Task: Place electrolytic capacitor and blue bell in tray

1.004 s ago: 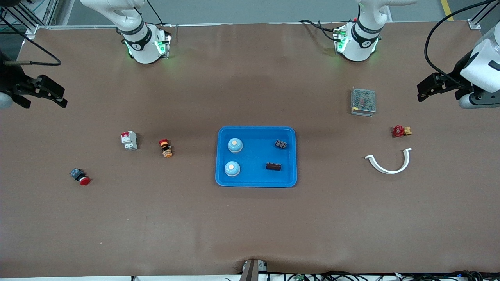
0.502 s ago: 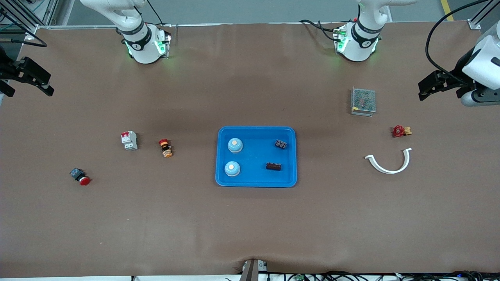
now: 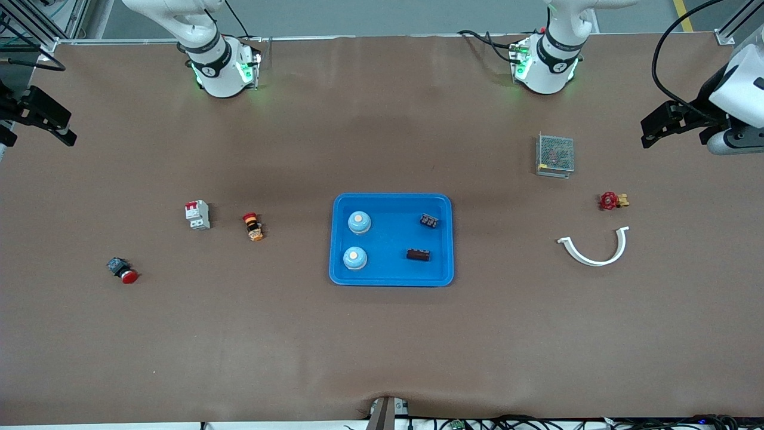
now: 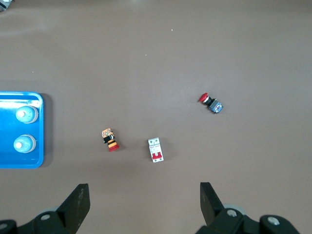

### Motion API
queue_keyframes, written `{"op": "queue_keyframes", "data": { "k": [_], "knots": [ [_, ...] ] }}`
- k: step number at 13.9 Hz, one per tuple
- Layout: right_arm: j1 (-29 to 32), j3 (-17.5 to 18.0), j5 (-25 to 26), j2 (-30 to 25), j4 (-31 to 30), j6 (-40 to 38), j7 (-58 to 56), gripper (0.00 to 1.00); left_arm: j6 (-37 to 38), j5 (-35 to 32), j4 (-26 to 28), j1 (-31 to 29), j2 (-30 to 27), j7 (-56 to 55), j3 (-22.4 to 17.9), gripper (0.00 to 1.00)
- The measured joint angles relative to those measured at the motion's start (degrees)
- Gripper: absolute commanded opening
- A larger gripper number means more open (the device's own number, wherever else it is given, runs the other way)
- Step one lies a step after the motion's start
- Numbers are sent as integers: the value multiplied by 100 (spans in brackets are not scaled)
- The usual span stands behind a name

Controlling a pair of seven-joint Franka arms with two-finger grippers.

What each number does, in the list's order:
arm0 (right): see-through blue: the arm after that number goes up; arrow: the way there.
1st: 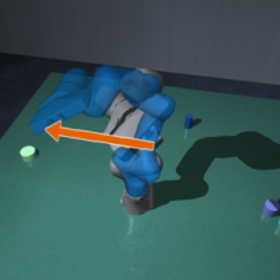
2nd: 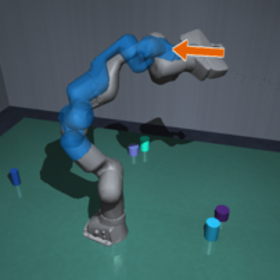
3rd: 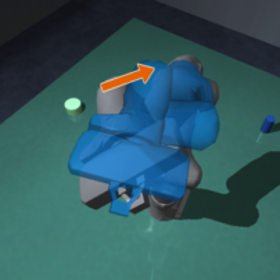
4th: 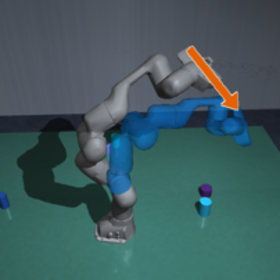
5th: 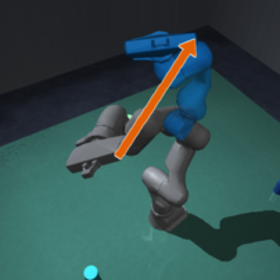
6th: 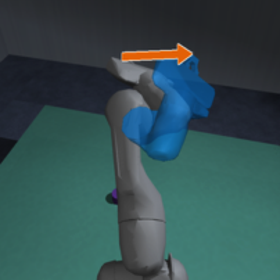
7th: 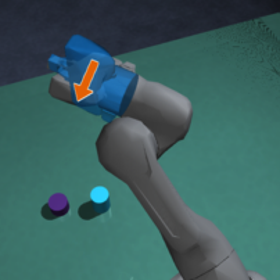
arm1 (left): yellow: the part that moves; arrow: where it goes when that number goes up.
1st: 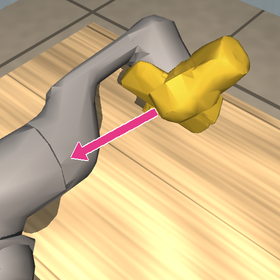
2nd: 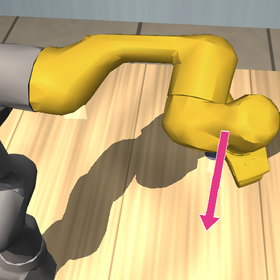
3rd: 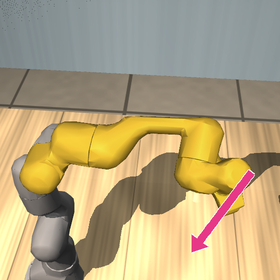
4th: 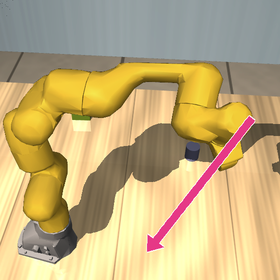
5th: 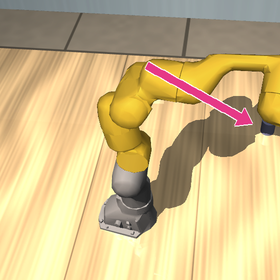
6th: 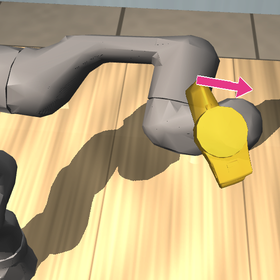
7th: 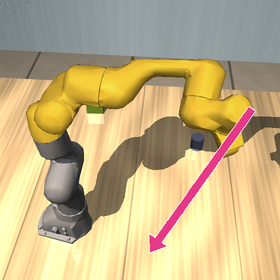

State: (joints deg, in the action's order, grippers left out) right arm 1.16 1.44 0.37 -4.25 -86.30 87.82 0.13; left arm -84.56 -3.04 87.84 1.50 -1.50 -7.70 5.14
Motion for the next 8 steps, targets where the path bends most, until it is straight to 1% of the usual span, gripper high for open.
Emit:
{"op": "queue_keyframes", "data": {
  "k": [8],
  "knots": [
    [0,10,0,4,0,-75,-4,100,1,86,69,11,-51,-1,8,100]
  ]
}}
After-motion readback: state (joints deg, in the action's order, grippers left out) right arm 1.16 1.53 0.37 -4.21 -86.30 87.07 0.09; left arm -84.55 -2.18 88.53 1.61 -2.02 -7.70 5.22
